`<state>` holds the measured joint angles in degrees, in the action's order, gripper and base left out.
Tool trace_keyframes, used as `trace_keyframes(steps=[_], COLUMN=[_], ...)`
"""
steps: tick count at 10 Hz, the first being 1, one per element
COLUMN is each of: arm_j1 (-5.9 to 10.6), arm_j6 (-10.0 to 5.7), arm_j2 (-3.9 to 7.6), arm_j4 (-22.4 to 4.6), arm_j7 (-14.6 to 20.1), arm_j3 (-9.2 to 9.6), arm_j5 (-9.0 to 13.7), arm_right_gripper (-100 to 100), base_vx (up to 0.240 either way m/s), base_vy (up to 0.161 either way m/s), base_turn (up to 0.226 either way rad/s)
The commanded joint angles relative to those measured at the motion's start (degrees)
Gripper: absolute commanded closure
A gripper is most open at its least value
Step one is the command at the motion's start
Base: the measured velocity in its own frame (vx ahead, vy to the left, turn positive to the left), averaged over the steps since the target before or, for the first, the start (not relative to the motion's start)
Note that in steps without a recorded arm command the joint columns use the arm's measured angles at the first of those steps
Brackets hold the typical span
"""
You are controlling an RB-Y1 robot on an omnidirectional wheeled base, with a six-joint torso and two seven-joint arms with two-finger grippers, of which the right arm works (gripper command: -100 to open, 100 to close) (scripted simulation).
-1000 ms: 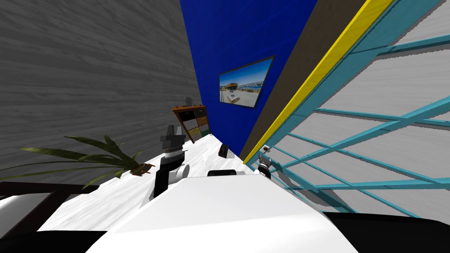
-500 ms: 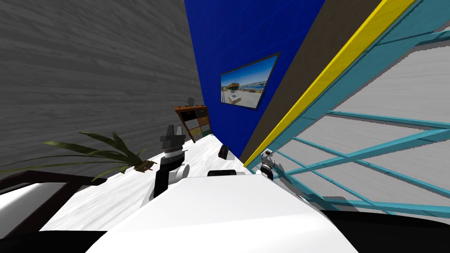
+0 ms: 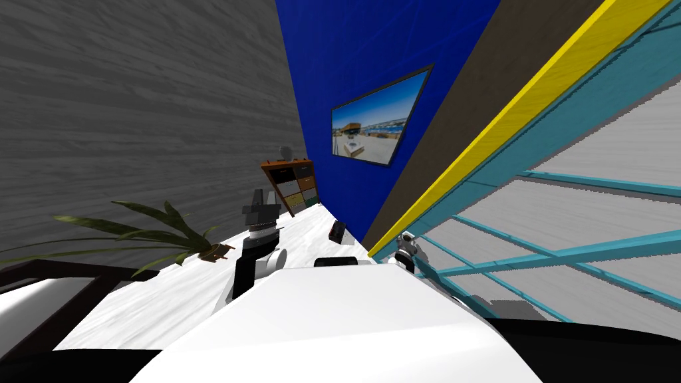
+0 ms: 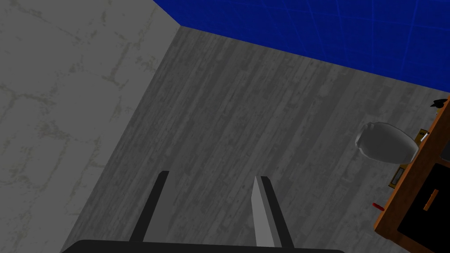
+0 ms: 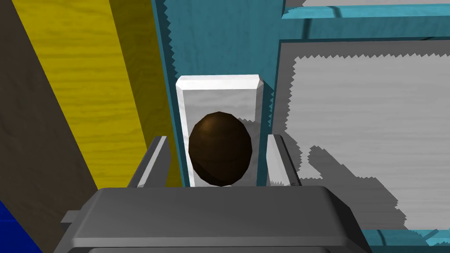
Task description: Pull the door open
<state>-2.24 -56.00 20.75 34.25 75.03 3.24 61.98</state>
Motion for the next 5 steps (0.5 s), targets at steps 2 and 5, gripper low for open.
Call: trace_keyframes(steps=[2,5], arm_j1=[0.09,0.09], arm_j6=[0.08,0.08], arm_j2=[0.17,0.17], arm_j4=[0.02,0.02], arm_j7=[-0.04,-0.04], arm_j3=[-0.11,-0.11], arm_j5=[0.05,0.05], arm_right_gripper=[100,100], base_vx=[-0.017,0.0], base_vy=[0.009,0.0], base_turn=[0.0,0.0])
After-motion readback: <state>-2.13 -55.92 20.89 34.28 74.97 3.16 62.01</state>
